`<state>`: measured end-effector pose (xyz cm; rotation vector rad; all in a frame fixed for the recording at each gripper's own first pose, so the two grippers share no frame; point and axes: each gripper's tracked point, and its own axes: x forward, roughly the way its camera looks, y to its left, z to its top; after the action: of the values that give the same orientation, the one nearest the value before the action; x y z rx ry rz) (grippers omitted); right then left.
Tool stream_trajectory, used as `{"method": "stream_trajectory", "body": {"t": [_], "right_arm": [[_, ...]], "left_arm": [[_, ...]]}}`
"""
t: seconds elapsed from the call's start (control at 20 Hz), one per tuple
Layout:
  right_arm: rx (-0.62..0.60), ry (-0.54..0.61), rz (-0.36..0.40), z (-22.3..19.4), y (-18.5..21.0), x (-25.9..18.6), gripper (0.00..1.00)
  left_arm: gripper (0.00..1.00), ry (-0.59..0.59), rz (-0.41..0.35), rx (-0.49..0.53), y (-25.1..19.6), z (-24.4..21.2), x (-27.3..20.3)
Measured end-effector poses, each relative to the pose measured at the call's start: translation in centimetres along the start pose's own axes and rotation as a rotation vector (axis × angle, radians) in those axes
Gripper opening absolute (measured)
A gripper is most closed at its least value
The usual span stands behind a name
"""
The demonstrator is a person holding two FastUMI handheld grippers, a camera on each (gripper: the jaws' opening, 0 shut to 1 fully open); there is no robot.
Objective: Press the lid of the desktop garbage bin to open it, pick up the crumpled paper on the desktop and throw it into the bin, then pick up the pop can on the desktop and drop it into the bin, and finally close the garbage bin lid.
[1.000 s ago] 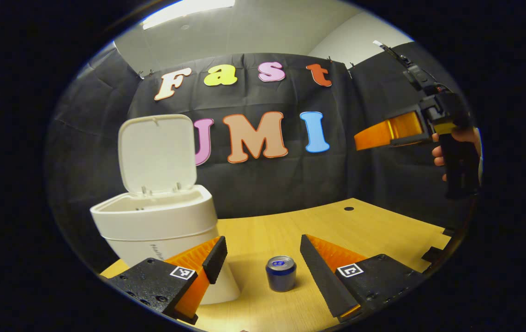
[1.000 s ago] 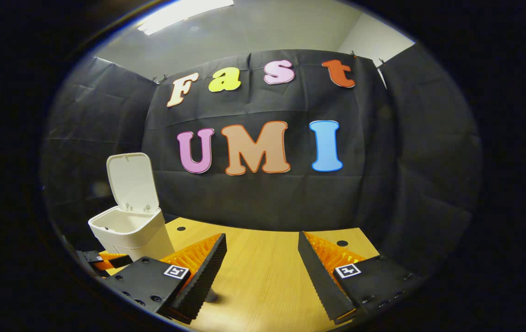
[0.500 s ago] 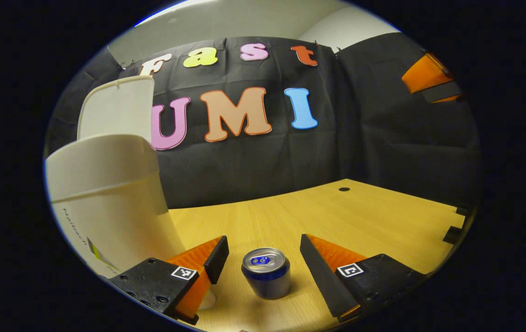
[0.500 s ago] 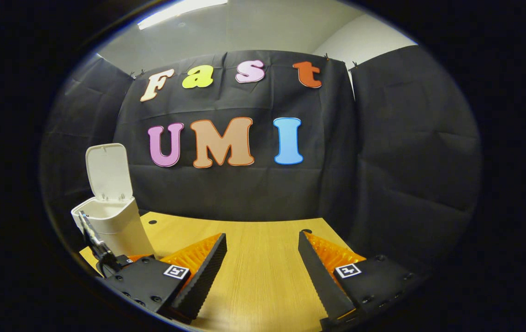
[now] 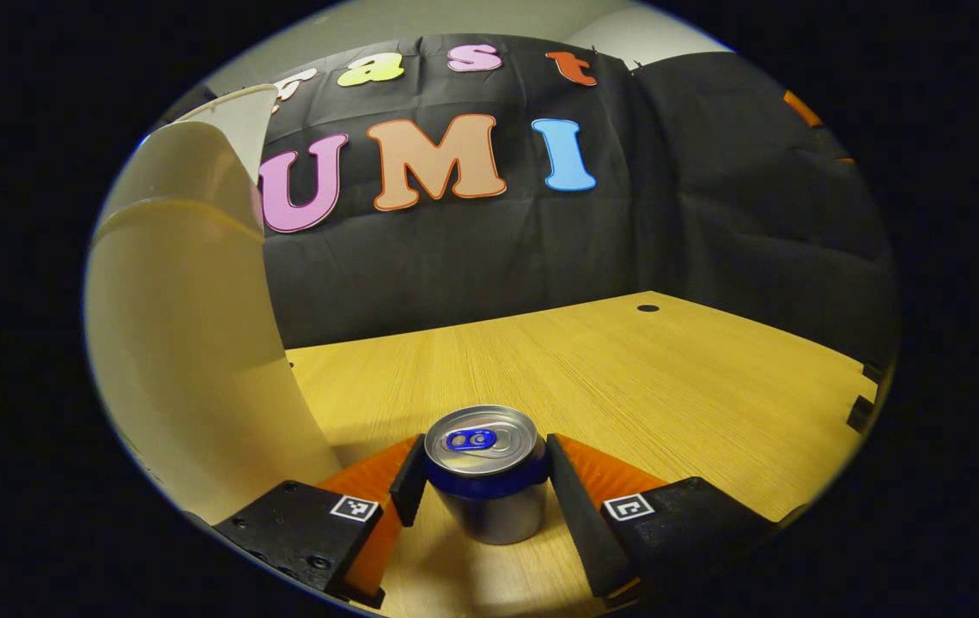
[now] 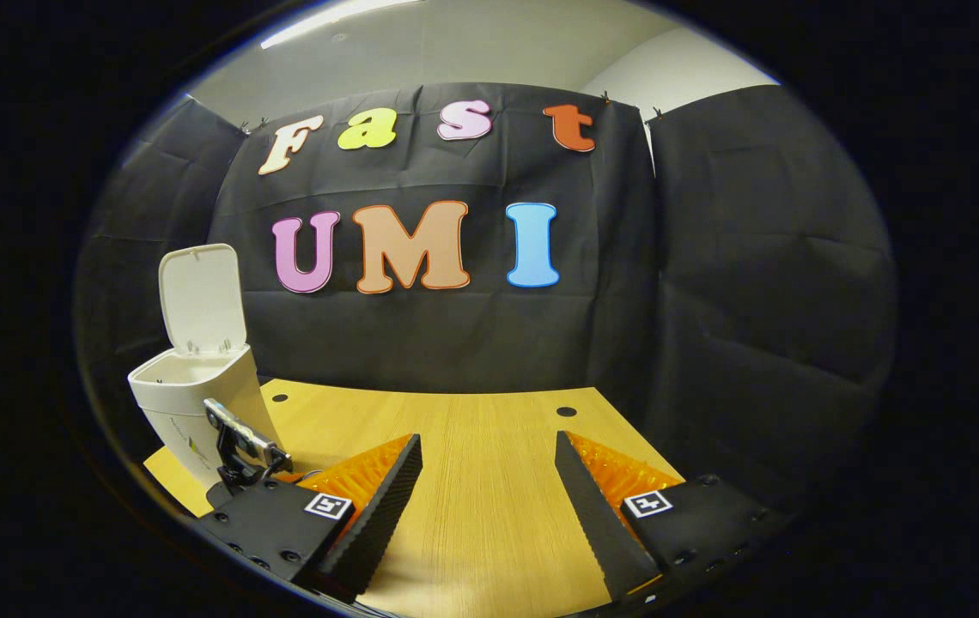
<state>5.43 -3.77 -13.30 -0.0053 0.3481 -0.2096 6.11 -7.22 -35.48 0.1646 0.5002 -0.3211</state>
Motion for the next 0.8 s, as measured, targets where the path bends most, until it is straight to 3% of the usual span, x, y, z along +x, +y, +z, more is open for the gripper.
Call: {"method": "stream_trajectory", "body": {"t": [0.25, 0.5, 0.8], "right_arm": [[0.0, 0.013, 0.002, -0.3, -0.1, 0.4, 0.99], [0.03, 0.039, 0.016, -0.9, -0.1, 0.8, 0.99], [-0.037, 0.02, 0.077, -0.3, 1.7, 1.5, 0.99]], "left_arm": [[0.78, -0.047, -0.007, 0.004, 0.0, 3.7, -0.9], [0.78, -0.172, -0.018, -0.053, 0.3, 11.9, -3.0], [0.77, -0.366, 0.017, -0.104, 2.0, 23.2, -6.4]]}}
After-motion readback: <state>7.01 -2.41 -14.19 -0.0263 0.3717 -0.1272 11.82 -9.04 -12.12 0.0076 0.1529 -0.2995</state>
